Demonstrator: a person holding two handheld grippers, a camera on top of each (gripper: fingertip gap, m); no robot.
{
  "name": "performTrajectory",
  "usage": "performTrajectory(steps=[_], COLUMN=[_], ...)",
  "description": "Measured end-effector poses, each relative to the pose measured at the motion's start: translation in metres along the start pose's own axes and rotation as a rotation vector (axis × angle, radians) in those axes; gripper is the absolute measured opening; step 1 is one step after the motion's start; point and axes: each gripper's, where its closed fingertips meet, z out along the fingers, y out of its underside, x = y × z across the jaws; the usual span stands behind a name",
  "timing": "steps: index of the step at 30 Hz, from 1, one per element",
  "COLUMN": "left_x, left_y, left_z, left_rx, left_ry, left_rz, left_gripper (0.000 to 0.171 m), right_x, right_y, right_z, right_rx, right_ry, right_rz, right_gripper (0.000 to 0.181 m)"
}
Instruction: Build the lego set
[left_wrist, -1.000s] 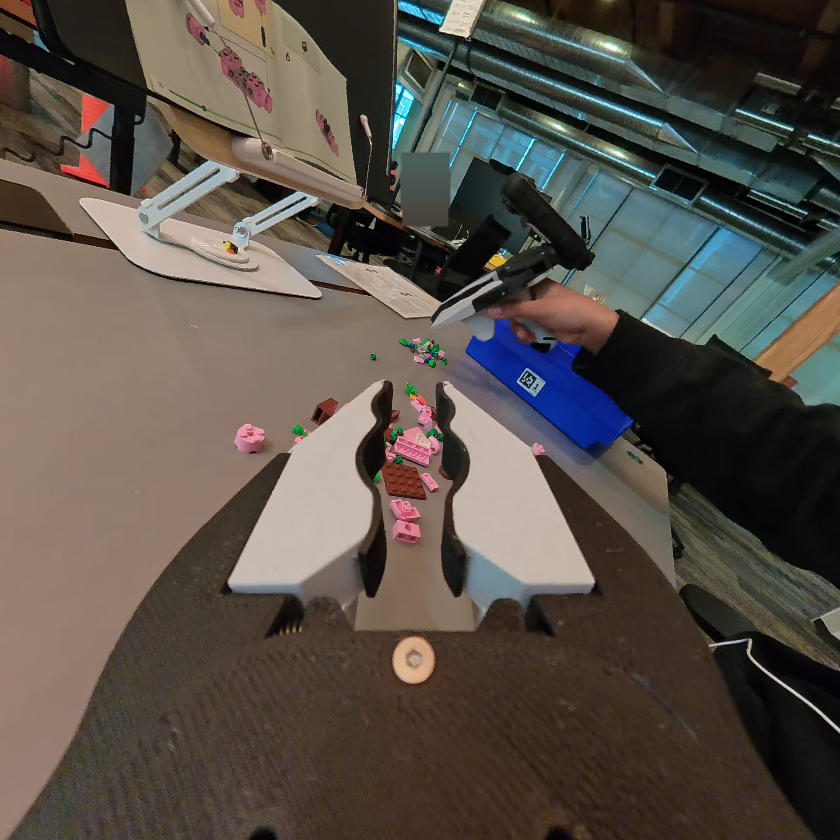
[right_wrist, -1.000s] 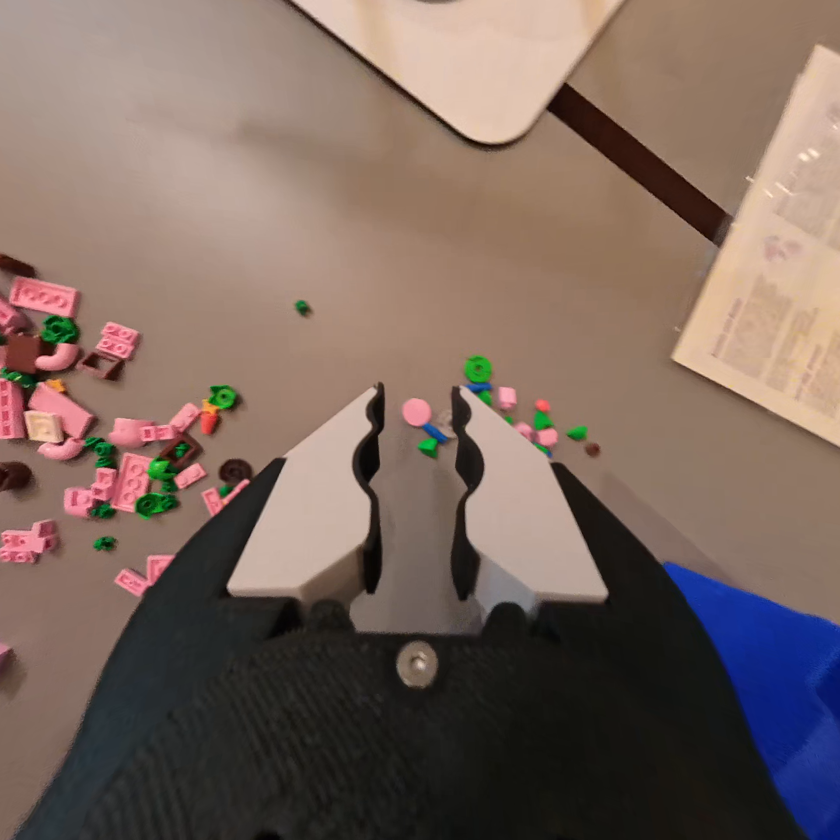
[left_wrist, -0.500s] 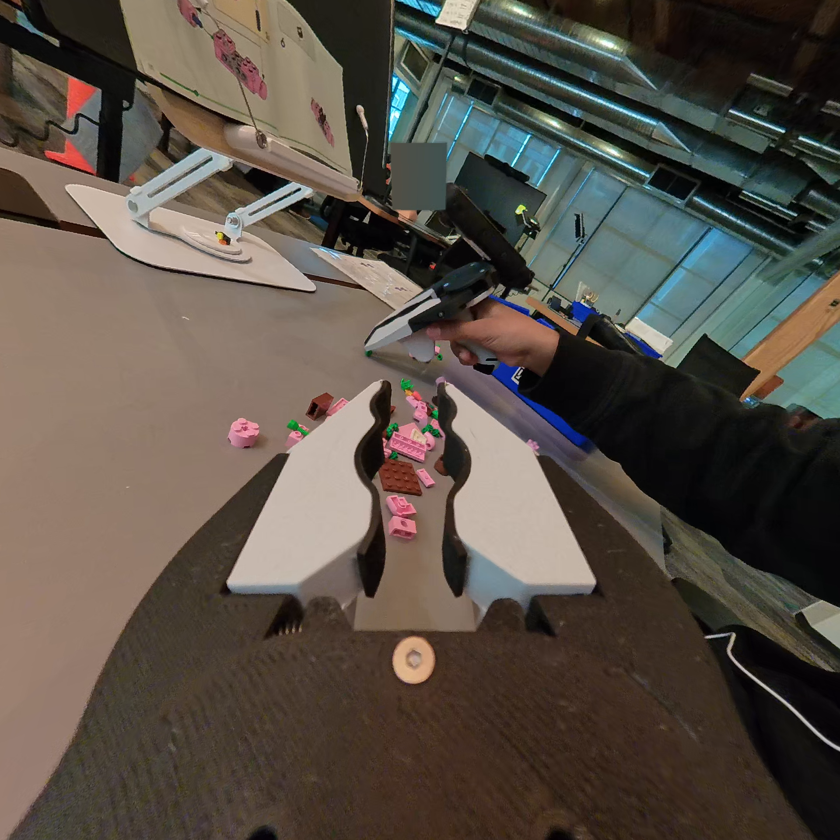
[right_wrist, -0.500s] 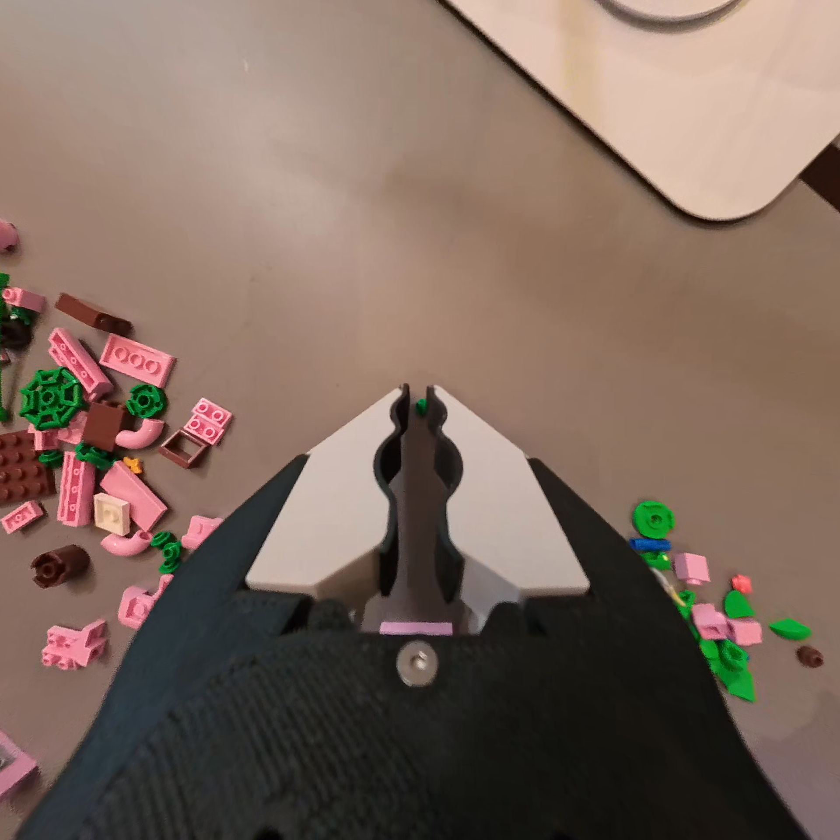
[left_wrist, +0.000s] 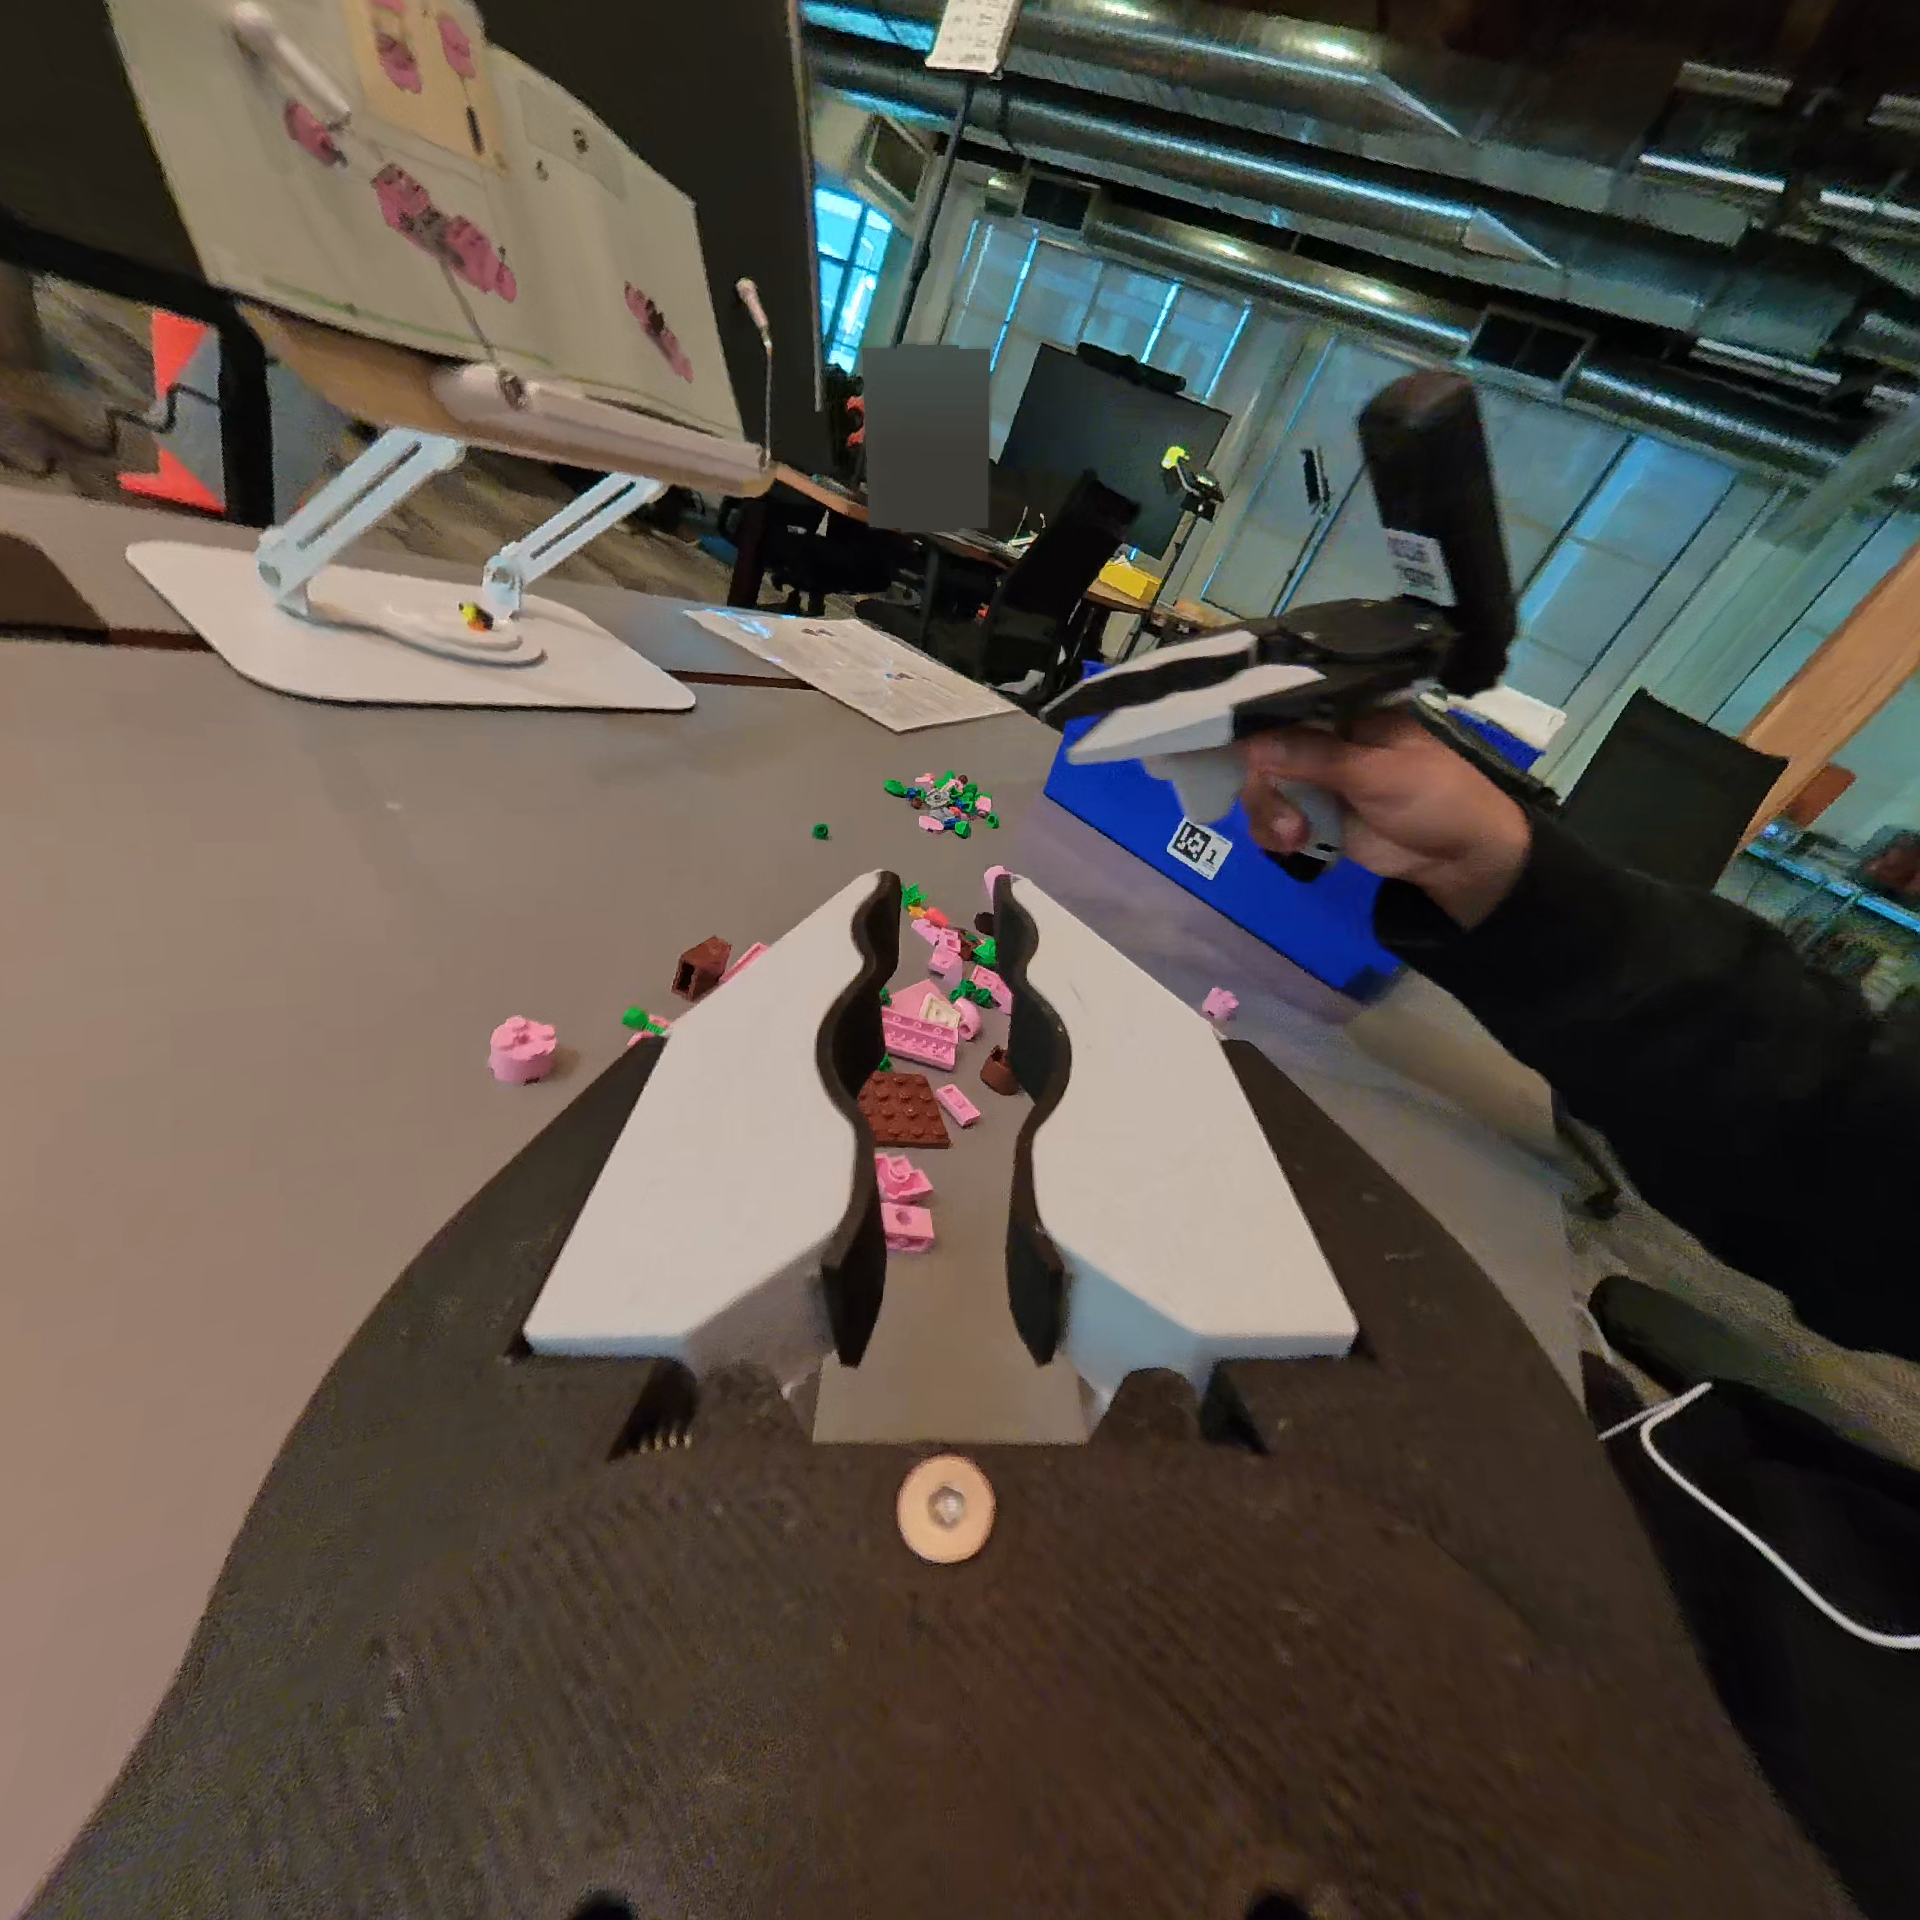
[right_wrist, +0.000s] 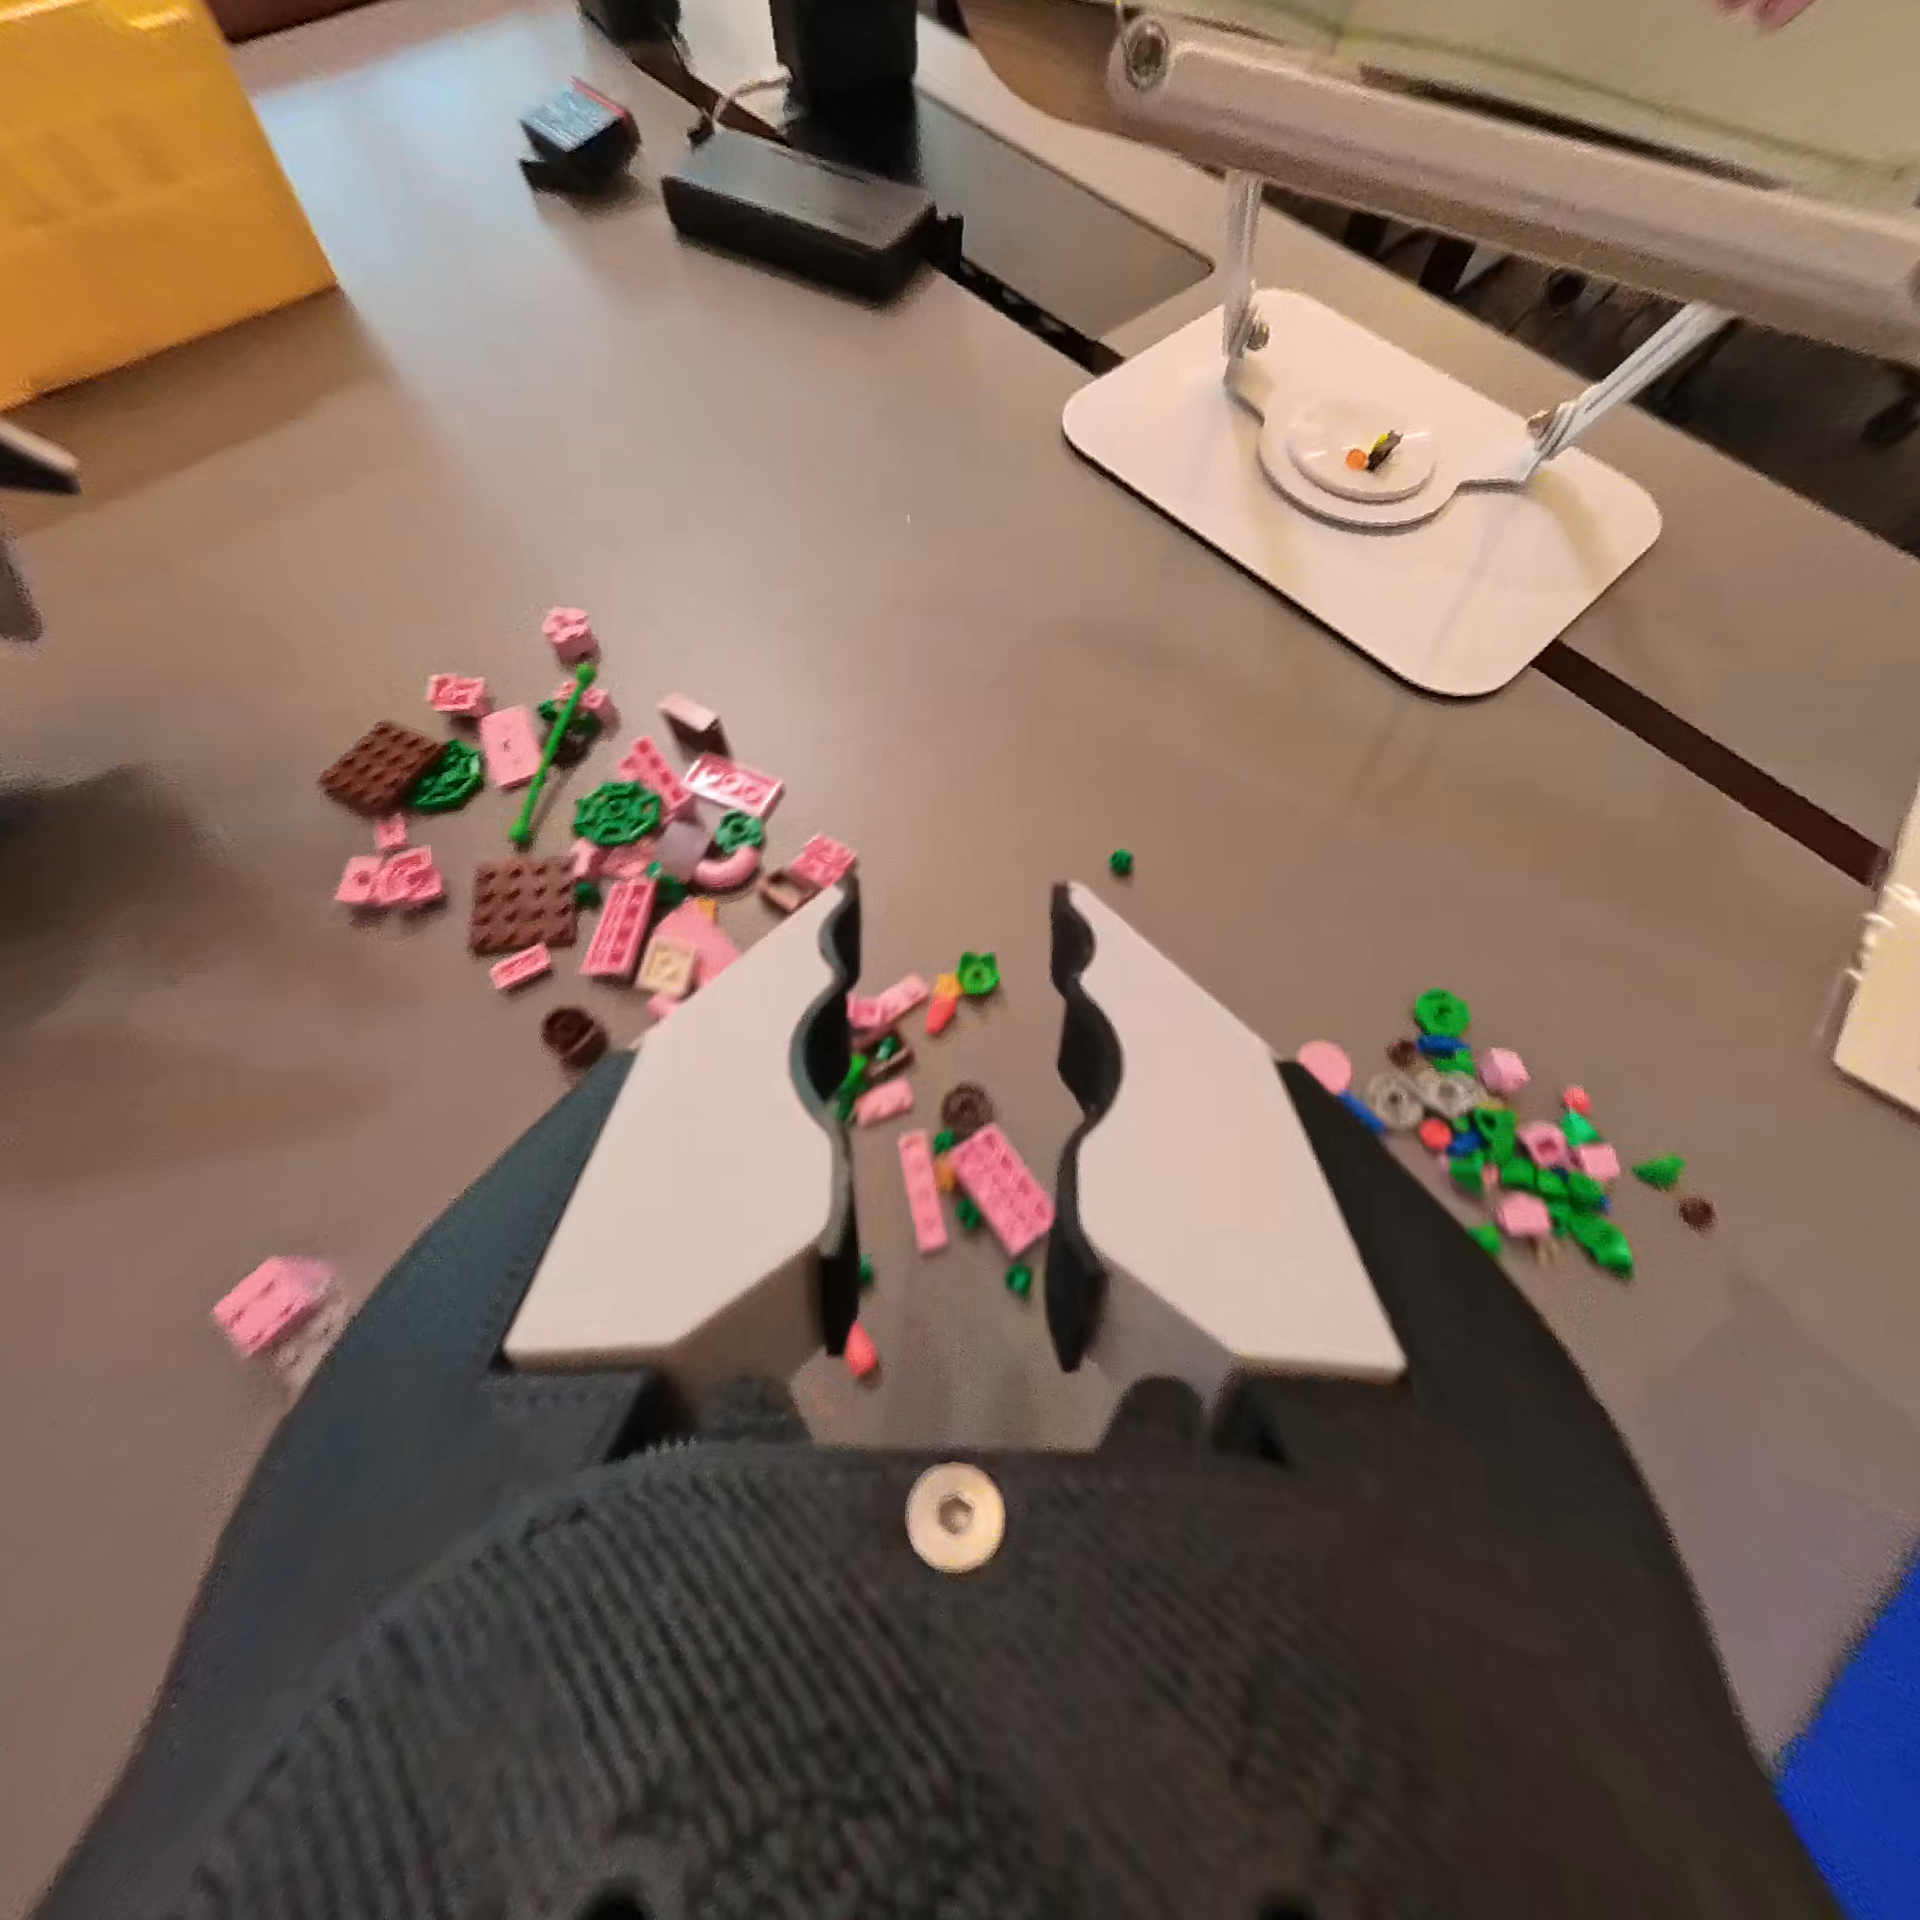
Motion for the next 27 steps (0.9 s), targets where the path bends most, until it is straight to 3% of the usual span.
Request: performTrajectory(steps=[3, 6, 13, 19, 22, 27], left_x=[0.016, 0.029, 0.049, 0.093, 0.102, 0.096], left_y=[-0.005, -0.010, 0.011, 0.081, 0.087, 0.083], left_z=[0.003, 0.006, 0.026, 0.048, 0.058, 0.074], left_rx=[0.030, 0.076, 0.008, -0.308, -0.320, -0.311], left_ry=[0.026, 0.047, 0.002, 0.153, 0.170, 0.189], left_rz=[0.057, 0.066, 0.167, 0.385, 0.463, 0.386], left_gripper=[0.010, 0.009, 0.017, 0.036, 0.038, 0.037], right_x=[-0.005, 0.003, -0.017, -0.037, -0.031, -0.020], right_y=[0.015, 0.027, 0.035, 0.077, 0.111, 0.147], right_z=[-0.037, -0.059, -0.059, -0.071, -0.077, -0.079], right_rx=[0.058, 0.104, 0.190, 0.126, 0.036, -0.046], right_ry=[0.080, 0.146, 0.027, 0.006, 0.076, 0.166], right_rz=[-0.063, -0.098, -0.054, 0.013, 0.077, 0.163], right_gripper=[0.051, 0.053, 0.055, 0.058, 0.057, 0.052])
